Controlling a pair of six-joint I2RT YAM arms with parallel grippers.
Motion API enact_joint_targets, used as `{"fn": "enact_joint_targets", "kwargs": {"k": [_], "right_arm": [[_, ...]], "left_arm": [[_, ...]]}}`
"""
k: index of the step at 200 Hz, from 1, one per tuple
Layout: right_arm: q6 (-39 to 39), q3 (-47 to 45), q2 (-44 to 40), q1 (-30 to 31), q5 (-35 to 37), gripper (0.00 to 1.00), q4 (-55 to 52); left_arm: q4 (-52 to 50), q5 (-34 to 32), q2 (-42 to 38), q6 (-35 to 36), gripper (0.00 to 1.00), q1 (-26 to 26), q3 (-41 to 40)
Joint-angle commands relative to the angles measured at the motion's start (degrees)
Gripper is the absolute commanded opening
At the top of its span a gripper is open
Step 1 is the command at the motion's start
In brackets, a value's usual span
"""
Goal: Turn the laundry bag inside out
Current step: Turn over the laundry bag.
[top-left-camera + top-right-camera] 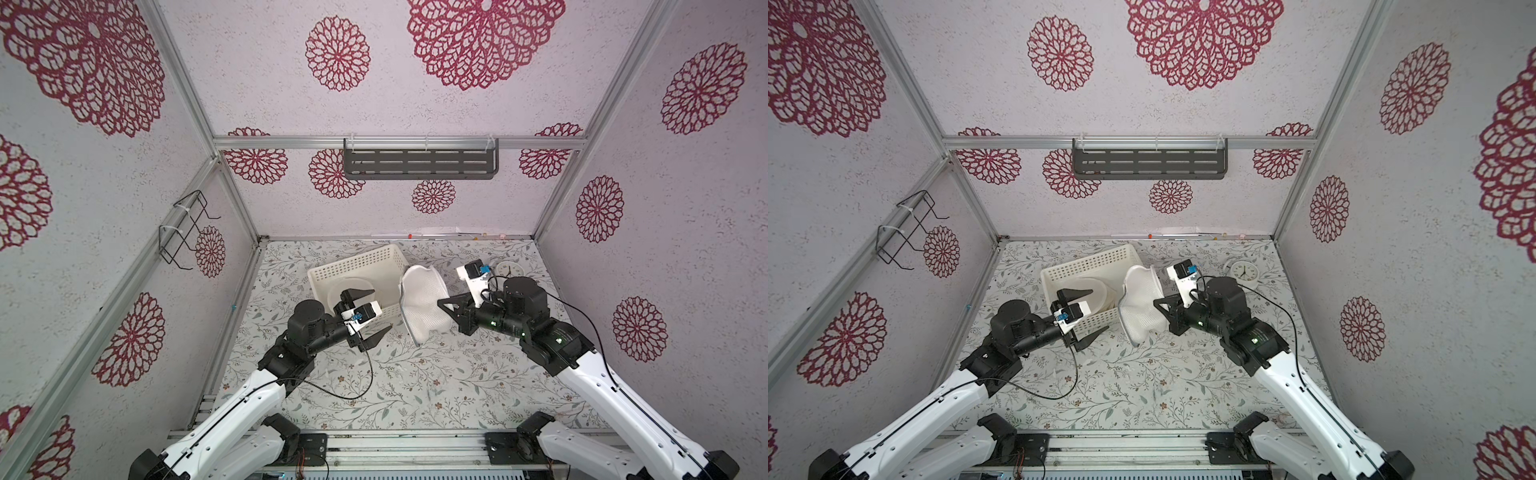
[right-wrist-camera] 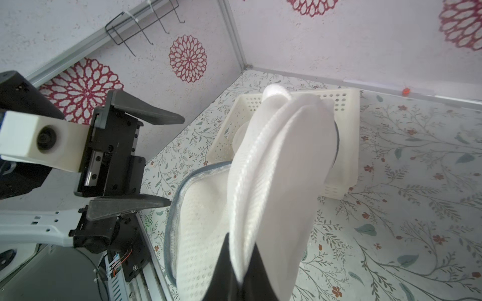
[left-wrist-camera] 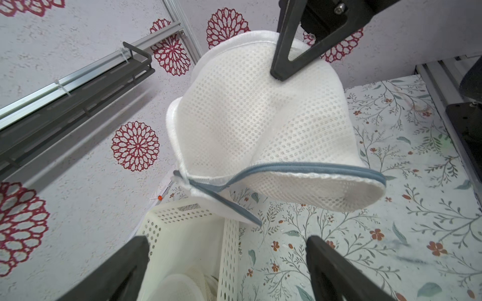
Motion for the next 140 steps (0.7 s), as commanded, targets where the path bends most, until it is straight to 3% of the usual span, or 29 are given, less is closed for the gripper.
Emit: {"fn": "enact_joint_targets", "kwargs": {"k": [1,34,72,117,140], "right_arm": [[-4.5,3.0,2.4,2.3,-5.5,0.0,-1.8],[-6.6,5.7,7.0,6.0,-5.0,0.0,-3.5],[-5.5,8.9,8.8,6.4,-2.7,0.0,-3.8],[-3.5,13.9,8.9,6.3,0.1,0.0,-7.5],[-2.1,15.3,9.8,6.4,-1.2,0.0,-8.7]], "left_arm": [[-0.9,-1.2,0.6,3.7,0.99,-0.9,0.5],[0.2,-2.5,2.3,5.4,0.98,-2.0,1.1],[2.0,-4.0,1.8,6.5,0.98,-3.0,-1.1],[6.6,-11.1,-2.5,10.3,0.98,-5.0,-5.1],[7.9,-15.7,-2.2,16.3,0.98,-7.5,-5.7]]}}
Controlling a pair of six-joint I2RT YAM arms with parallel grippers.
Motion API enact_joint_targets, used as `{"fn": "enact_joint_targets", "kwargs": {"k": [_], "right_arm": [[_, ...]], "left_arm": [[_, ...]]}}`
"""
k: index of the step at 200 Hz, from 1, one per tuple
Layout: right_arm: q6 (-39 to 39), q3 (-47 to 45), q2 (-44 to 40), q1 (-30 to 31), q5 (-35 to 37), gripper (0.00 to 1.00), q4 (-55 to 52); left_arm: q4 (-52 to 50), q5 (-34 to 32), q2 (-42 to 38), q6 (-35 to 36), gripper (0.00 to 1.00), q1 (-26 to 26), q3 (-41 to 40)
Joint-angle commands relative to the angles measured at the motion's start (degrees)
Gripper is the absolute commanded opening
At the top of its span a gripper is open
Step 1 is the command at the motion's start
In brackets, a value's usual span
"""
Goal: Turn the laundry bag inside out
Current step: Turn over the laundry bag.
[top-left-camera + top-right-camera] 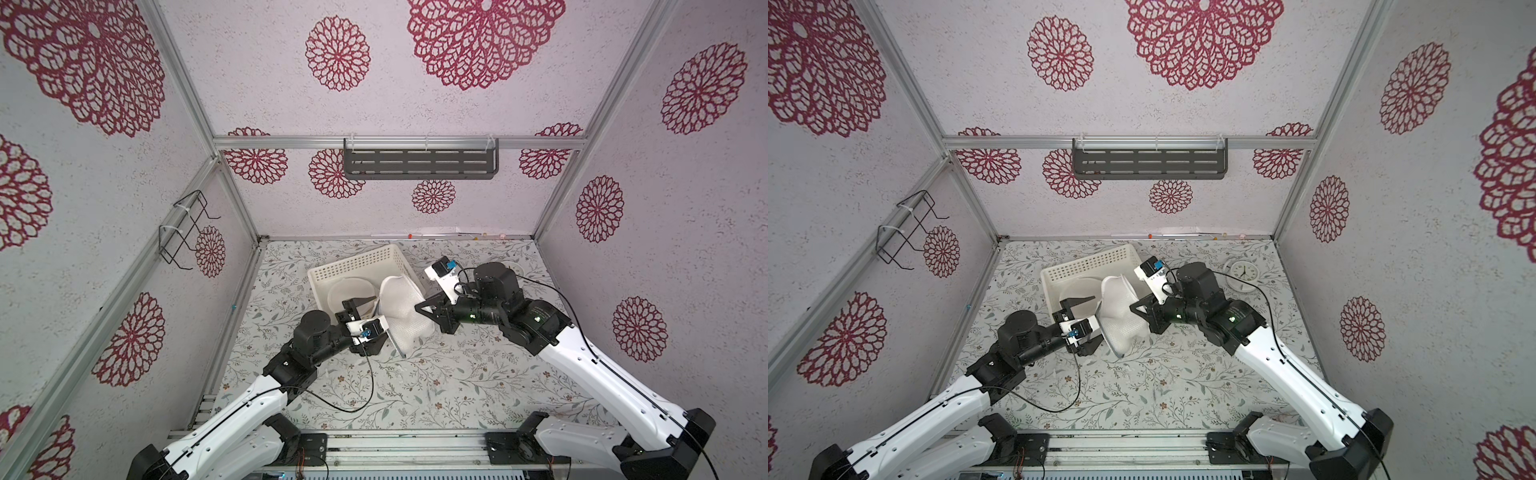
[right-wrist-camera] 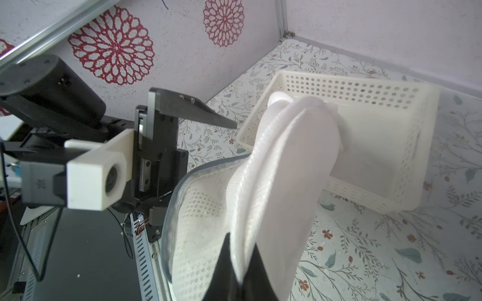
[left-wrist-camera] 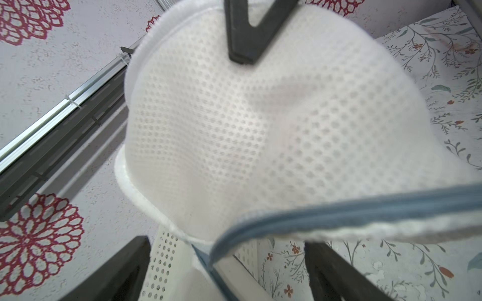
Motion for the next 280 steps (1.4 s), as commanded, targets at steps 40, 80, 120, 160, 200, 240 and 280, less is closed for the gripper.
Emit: {"fn": "enact_joint_targets", "kwargs": {"k": [40,80,120,160,200,240,280], "right_arm": [[1.5,2.8,3.0,1.4,-0.8,0.0,-2.4],[-0.3,3.7,5.6,3.3,2.1,0.0,-4.3],[-8.0,5.3,8.9,6.6,5.3,0.0,-8.0],[-18.5,4.4,9.5,11.3,8.9,0.02,-10.8],[-23.8,3.6,6.6,12.8,8.9,0.05,-8.8],[-27.6,1.8,3.0,13.2,8.9,0.06,-5.6],[-30.4,0.5,1.3,13.3,7.5,0.08,-2.3]], "left_arm": [[14.2,-16.3,3.2,13.9,0.98,-7.3,-0.9],[15.9,-15.1,3.9,15.3,0.99,-8.4,-0.1],[6.9,-8.7,3.5,12.9,0.98,-7.7,3.5],[-8.8,-0.6,5.1,11.6,0.82,-4.6,11.2],[-16.3,4.6,7.1,9.8,0.7,-2.9,14.9],[-17.8,8.5,8.6,7.2,0.61,-1.6,15.7],[-18.3,9.4,10.4,6.9,0.59,-0.8,16.3]]}}
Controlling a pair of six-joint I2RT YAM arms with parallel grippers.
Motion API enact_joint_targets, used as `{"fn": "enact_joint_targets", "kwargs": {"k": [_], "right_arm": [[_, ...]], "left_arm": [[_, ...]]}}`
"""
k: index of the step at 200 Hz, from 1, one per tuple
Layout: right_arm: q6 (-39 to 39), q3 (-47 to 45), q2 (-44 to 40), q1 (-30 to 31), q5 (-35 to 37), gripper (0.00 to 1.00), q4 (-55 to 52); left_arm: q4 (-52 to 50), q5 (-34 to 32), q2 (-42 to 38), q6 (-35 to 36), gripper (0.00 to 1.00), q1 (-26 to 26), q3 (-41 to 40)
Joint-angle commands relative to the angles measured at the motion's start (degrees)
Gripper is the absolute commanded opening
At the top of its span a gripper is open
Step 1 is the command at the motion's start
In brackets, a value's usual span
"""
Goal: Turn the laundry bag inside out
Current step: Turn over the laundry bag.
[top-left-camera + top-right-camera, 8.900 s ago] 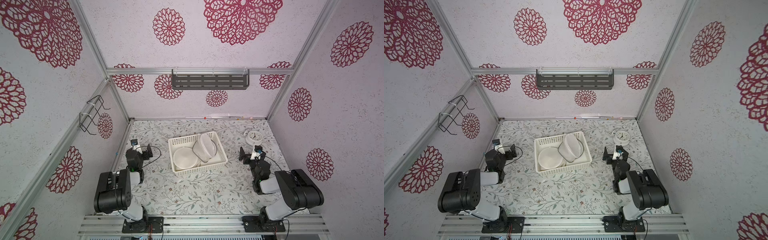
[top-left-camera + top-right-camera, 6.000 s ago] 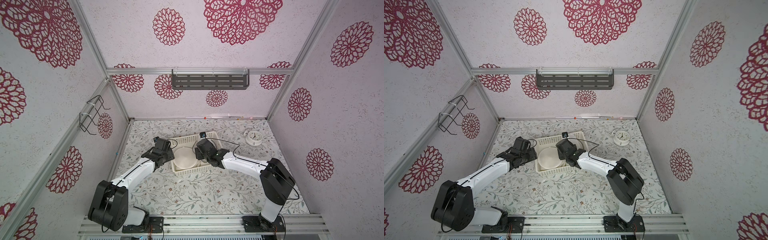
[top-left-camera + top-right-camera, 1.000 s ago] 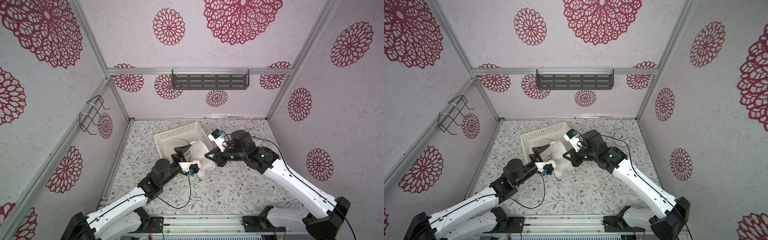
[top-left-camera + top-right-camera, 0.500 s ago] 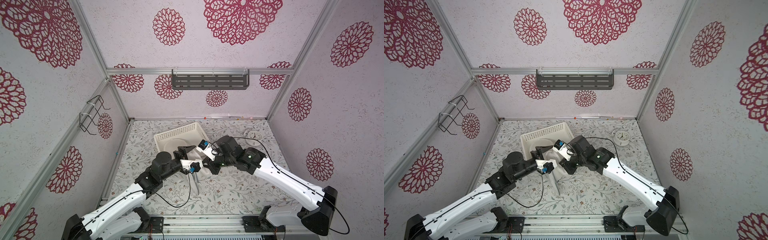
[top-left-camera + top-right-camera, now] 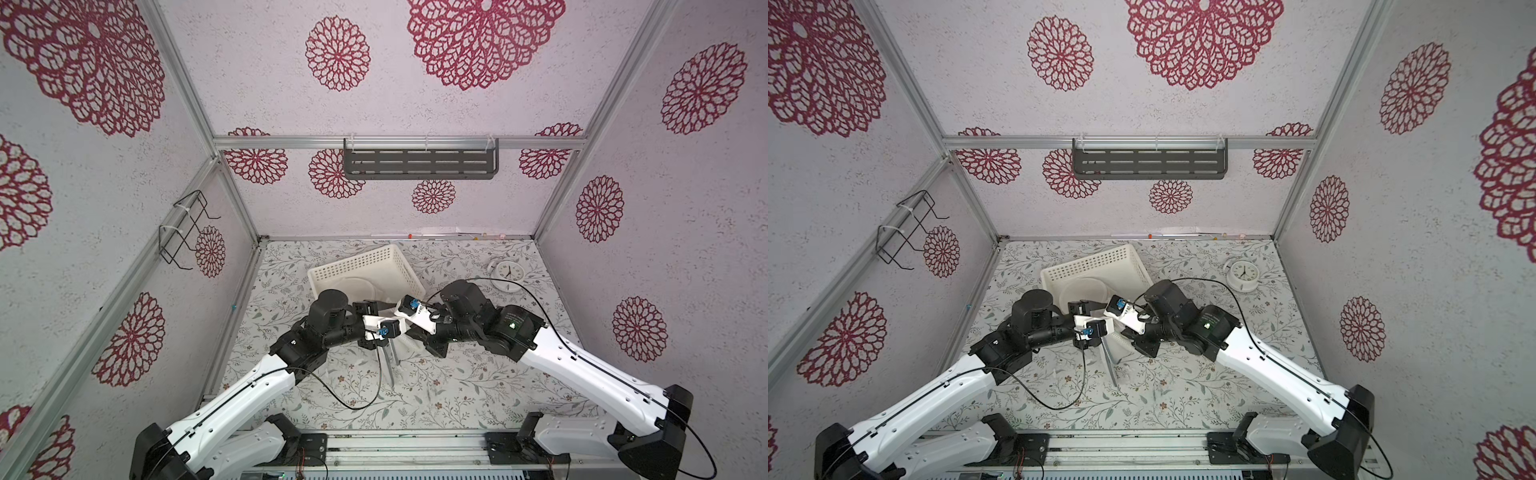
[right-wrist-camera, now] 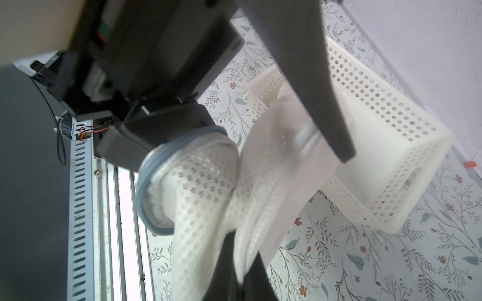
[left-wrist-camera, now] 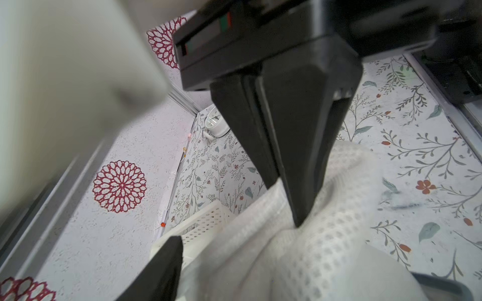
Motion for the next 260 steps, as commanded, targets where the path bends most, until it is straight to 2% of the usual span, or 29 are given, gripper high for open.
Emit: {"fn": "enact_joint_targets", "kwargs": {"k": [1,30,91,108,140,147,161,183,198,216,242,252,260], "right_arm": [[-4.4,0.6,-2.6,1.1,-3.1,0.09,6.0],[-6.0,0.5,-2.8,1.2,-2.3,0.12,7.6],[-11.1,1.3,-1.5,1.9,-1.5,0.15,8.5],[-11.7,1.6,-1.3,2.1,0.5,0.15,9.3],[-10.9,0.3,-1.9,2.0,5.0,0.14,11.3],[-10.0,-0.6,-2.4,2.1,6.6,0.15,12.3],[-7.2,-2.6,-4.2,2.0,10.9,0.29,15.2],[-0.9,-5.8,-9.6,2.1,18.6,0.73,21.2],[2.4,-9.6,-16.0,2.1,25.1,0.98,26.1],[4.7,-17.5,-25.2,2.1,29.4,0.99,33.2],[5.1,-33.9,-34.6,2.2,21.7,0.95,44.7],[3.1,-39.8,-36.5,2.2,19.3,0.92,50.3],[2.7,-42.6,-37.2,2.2,20.3,0.91,54.5]], "left_arm": [[-2.0,1.1,1.5,-1.4,0.59,1.0,0.5],[-2.7,0.7,2.4,-1.0,0.53,1.2,1.0],[-4.3,-0.1,4.5,-0.5,0.47,1.2,1.7],[-5.0,0.1,4.7,-0.7,0.38,1.4,2.1],[-5.0,1.0,3.7,-2.8,0.09,2.2,2.1],[-5.0,1.7,3.3,-3.8,0.05,2.5,2.1],[-4.7,3.2,2.5,-6.9,0.02,3.3,2.3],[-4.6,3.9,1.4,-13.6,0.01,4.3,2.5],[-4.6,3.4,1.0,-19.3,0.0,4.6,2.6],[-4.3,2.9,1.0,-29.4,0.0,4.9,3.0],[-3.3,5.7,1.7,-43.0,0.0,4.9,3.1],[-3.2,6.5,1.6,-46.1,0.0,4.9,3.0],[-3.2,6.5,1.5,-47.7,0.0,4.9,2.8]]}}
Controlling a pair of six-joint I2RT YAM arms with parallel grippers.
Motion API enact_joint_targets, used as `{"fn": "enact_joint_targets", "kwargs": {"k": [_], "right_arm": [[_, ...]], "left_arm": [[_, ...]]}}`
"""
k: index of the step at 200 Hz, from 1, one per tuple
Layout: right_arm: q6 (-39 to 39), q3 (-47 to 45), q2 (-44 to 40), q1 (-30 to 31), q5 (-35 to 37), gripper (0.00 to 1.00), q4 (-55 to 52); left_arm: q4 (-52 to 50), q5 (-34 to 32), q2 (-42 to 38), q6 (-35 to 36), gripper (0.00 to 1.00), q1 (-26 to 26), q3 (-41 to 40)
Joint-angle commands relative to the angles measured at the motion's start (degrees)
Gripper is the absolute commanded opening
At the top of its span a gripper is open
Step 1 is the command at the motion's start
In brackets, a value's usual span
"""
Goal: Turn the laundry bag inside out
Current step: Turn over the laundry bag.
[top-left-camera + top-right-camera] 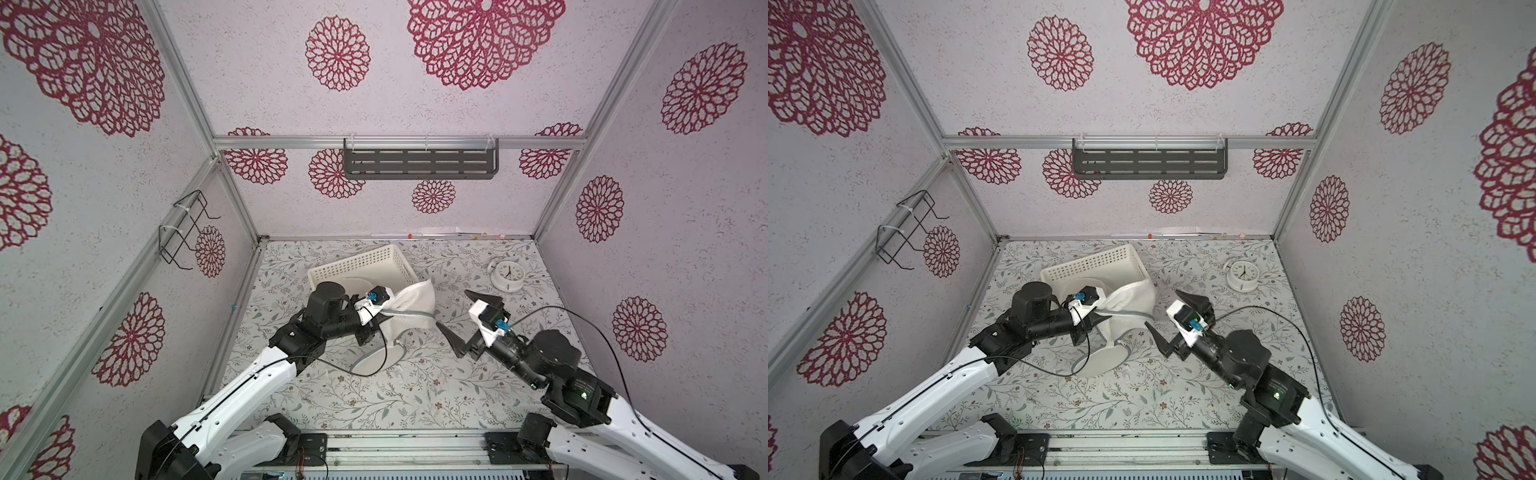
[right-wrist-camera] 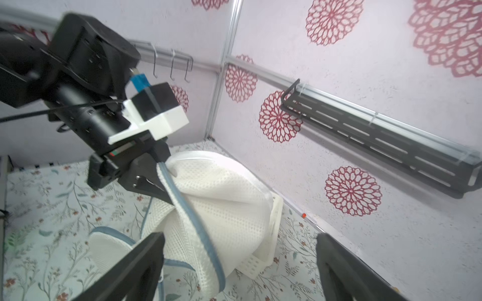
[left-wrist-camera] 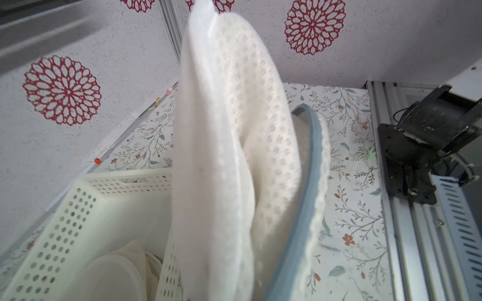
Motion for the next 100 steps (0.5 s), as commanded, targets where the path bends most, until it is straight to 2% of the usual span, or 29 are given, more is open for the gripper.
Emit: {"fn": "enact_joint_targets", "kwargs": {"k": [1,19,57,78,100], "right_arm": [[0.2,-9.9,-0.6,0.3,-1.6,0.91,15.1],[-1.5,-13.0,-0.3,0.3,1.9,0.9,21.8],[-4.0,-13.9,4.9,0.3,1.9,0.86,28.0],[-4.7,-13.2,8.7,0.3,2.4,0.76,31.2],[-4.9,-12.3,11.6,0.2,2.7,0.58,33.3]], "left_arm": [[1.3,2.5,-0.5,-13.4,0.0,0.3,0.9],[1.3,2.9,-0.9,-14.1,0.0,0.3,0.4],[1.3,3.8,-0.5,-13.7,0.0,0.3,0.4],[1.3,5.7,0.1,-13.8,0.0,0.3,0.6],[1.2,5.8,-0.1,-13.3,0.0,0.3,0.3]]}}
